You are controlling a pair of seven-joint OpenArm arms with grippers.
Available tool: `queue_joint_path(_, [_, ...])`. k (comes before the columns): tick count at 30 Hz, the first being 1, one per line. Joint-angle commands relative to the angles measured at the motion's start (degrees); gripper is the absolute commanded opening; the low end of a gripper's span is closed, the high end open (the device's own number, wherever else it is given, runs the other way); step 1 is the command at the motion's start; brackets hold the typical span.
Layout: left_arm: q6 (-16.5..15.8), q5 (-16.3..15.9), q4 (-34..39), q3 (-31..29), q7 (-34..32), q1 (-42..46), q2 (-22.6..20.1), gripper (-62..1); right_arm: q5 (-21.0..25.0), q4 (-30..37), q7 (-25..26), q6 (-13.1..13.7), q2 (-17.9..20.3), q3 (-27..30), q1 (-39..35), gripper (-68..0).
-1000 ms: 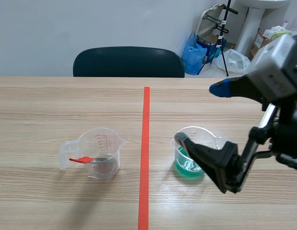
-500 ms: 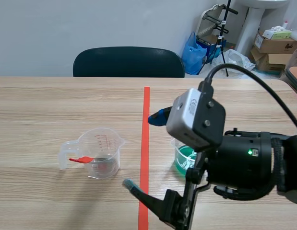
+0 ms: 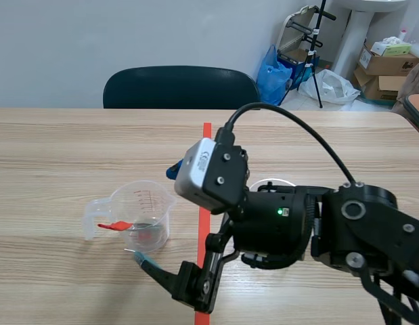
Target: Do the redox reaction experiment
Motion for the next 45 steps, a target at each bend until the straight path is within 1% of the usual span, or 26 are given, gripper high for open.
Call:
queue_joint_path(1, [-0.02,-0.55,0.92,-0.15,-0.68,0.04,-0.02,1.4,-0.26,-0.02,0.7,-0.24,-1.03,-0.39,1.31,0.4])
queue_joint_path(5, [-0.02,-0.55,0.92,-0.15,-0.68,0.04,-0.02,1.4,-0.7,-2.34,0.7,-0.24,-3.58,-1.31,2.69,0.4])
queue_joint_path(8, [-0.02,-0.55,0.92,-0.15,-0.68,0.04,-0.04,1.4,-0.85,-2.78,0.48,-0.26,-4.92,-1.57,3.45,0.4])
queue_joint_path(12, [-0.02,-0.57,0.92,-0.15,-0.7,0.04,-0.04,1.4,-3.02,-2.78,0.42,-0.46,-6.08,-1.62,4.26,0.4])
queue_joint_path(26, [-0.02,-0.57,0.92,-0.13,-0.68,0.04,-0.33,1.4,-3.06,-2.78,1.46,-0.9,-6.56,-1.62,6.19,0.4])
queue_joint_path(32, [-0.02,-0.57,0.92,-0.13,-0.68,0.04,-0.33,1.4,-3.06,-2.78,3.37,-0.9,-6.54,-1.62,6.19,0.1])
queue_joint_path(33, [-0.02,-0.57,0.92,-0.13,-0.68,0.04,-0.33,1.4,-3.06,-2.78,3.45,-0.9,-6.54,-1.62,6.19,-1.5])
queue_joint_path(34, [-0.02,-0.57,0.92,-0.13,-0.68,0.04,-0.33,1.4,-3.06,-2.78,3.45,-0.9,-6.54,-1.62,6.19,-4.6])
queue_joint_path(38, [-0.02,-0.57,0.92,-0.13,-0.66,0.04,-0.33,1.4,-3.06,-2.75,3.45,-0.9,-6.54,-1.62,6.19,-21.1])
queue_joint_path(41, [-0.02,-0.57,0.92,-0.13,-0.68,0.04,-0.33,1.4,-3.06,-2.75,3.5,-0.92,-6.54,-1.6,6.19,-30.2])
queue_joint_path(43, [-0.02,-0.57,0.92,-0.13,-0.68,0.04,-0.33,1.4,-3.06,-2.75,3.5,-1.75,-6.54,-1.55,6.19,-35.9])
queue_joint_path(45, [-0.02,-0.57,0.92,-0.13,-0.68,0.04,-0.33,1.4,-3.06,-2.75,3.5,-3.43,-6.54,-1.44,6.21,-40.6])
